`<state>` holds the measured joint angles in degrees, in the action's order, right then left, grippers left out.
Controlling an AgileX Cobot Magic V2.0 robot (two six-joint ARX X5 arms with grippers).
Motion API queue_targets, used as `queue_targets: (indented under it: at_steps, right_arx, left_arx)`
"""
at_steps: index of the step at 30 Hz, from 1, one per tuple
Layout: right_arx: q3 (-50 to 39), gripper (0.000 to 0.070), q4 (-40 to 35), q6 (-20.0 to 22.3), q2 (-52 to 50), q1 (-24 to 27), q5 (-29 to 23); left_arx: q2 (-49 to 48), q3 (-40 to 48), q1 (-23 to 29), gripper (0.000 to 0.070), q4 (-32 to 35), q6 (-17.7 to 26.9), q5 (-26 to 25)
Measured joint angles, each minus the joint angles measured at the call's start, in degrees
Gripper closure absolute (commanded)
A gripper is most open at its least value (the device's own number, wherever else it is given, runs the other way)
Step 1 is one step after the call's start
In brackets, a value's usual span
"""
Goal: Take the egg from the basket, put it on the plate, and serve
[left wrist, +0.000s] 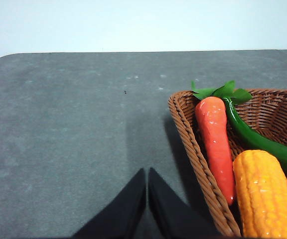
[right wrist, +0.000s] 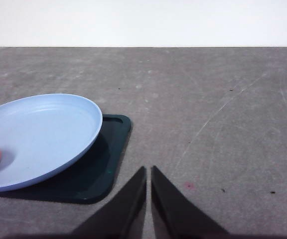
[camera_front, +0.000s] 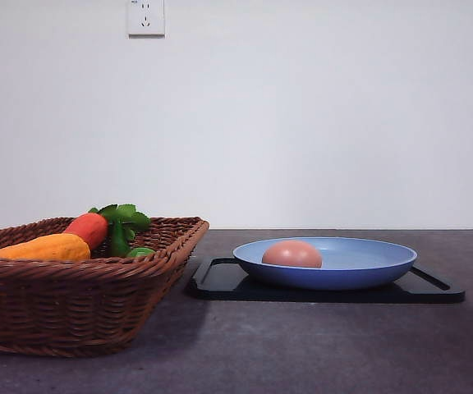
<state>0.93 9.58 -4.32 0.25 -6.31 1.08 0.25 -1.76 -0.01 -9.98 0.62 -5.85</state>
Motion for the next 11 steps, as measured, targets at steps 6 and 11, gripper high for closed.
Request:
queue_targets:
  at_steps: [6, 11]
  right_arx:
    - [0.00, 0.0700, 0.00, 0.01, 0.00, 0.00, 0.00]
    - [0.00, 0.0700, 0.00, 0.00, 0.00, 0.00, 0.00]
  left_arx:
    - [0.00, 0.00, 0.00, 0.0700, -0.02, 0.00, 0.00]
    - [0.00, 0.00, 0.00, 0.0700, 0.01, 0.00, 0.00]
